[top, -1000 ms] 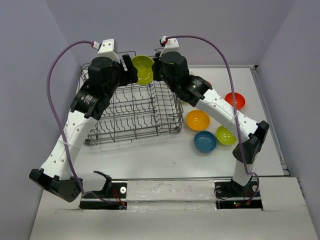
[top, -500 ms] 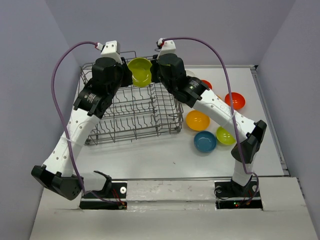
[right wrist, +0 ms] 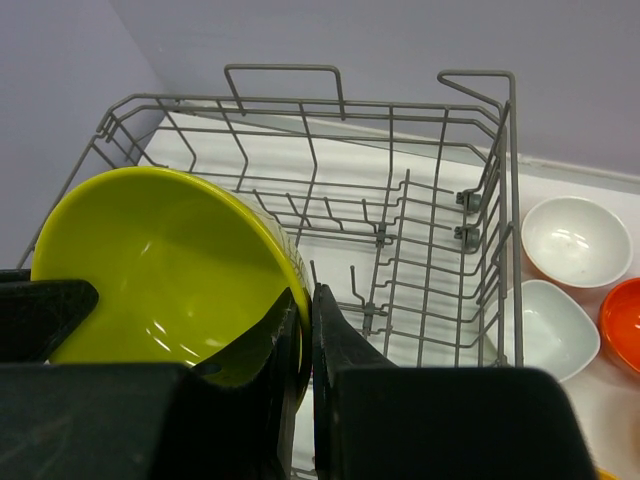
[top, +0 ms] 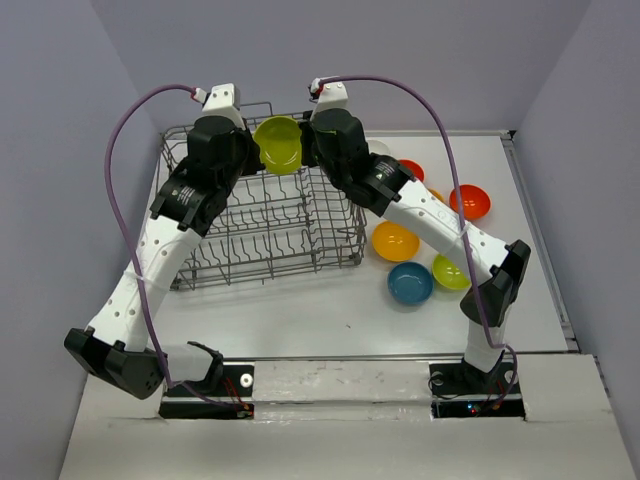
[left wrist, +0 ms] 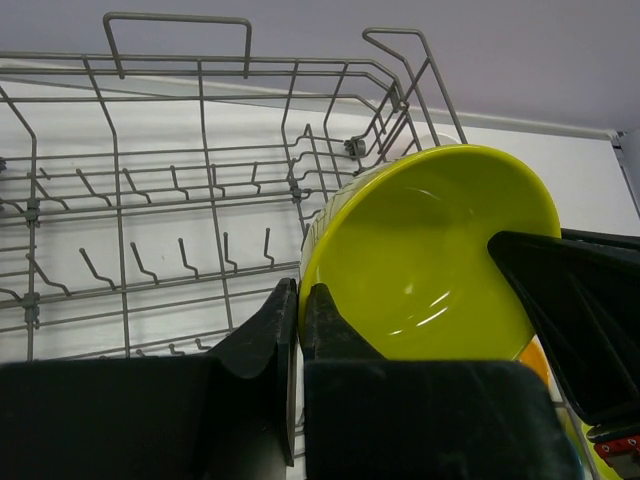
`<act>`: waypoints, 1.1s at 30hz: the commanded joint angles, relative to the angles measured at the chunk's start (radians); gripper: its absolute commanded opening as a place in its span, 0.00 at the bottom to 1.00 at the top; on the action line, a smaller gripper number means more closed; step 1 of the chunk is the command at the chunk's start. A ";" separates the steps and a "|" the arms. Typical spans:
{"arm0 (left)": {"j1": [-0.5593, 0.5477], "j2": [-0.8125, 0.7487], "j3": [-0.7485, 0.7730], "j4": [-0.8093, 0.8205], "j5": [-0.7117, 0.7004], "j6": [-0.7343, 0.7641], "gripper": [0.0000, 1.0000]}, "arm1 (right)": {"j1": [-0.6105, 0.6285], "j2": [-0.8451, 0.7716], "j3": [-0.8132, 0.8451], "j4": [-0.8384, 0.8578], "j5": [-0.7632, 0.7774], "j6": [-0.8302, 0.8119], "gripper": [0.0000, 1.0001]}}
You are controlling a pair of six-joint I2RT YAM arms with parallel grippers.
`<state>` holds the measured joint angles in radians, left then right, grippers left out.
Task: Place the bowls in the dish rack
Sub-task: Pass from the right arm to the left
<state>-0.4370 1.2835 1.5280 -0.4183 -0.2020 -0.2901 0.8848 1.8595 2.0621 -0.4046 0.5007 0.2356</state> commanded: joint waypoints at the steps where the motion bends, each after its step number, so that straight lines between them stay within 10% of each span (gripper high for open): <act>1: -0.008 -0.012 -0.012 0.035 0.030 0.011 0.00 | 0.006 -0.005 0.038 0.075 -0.013 -0.002 0.01; 13: -0.008 -0.046 -0.028 0.069 -0.030 0.023 0.00 | 0.006 -0.010 0.004 0.089 -0.013 0.010 0.16; 26: -0.008 -0.036 -0.006 0.087 -0.085 0.042 0.00 | 0.006 -0.020 -0.010 0.098 0.033 0.019 0.68; 33: 0.013 -0.024 0.001 0.075 -0.209 0.055 0.00 | 0.006 -0.100 -0.069 0.098 0.097 0.037 0.69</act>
<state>-0.4385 1.2762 1.5028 -0.3939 -0.3141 -0.2481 0.8848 1.8519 2.0151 -0.3534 0.5320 0.2596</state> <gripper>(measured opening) 0.098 0.685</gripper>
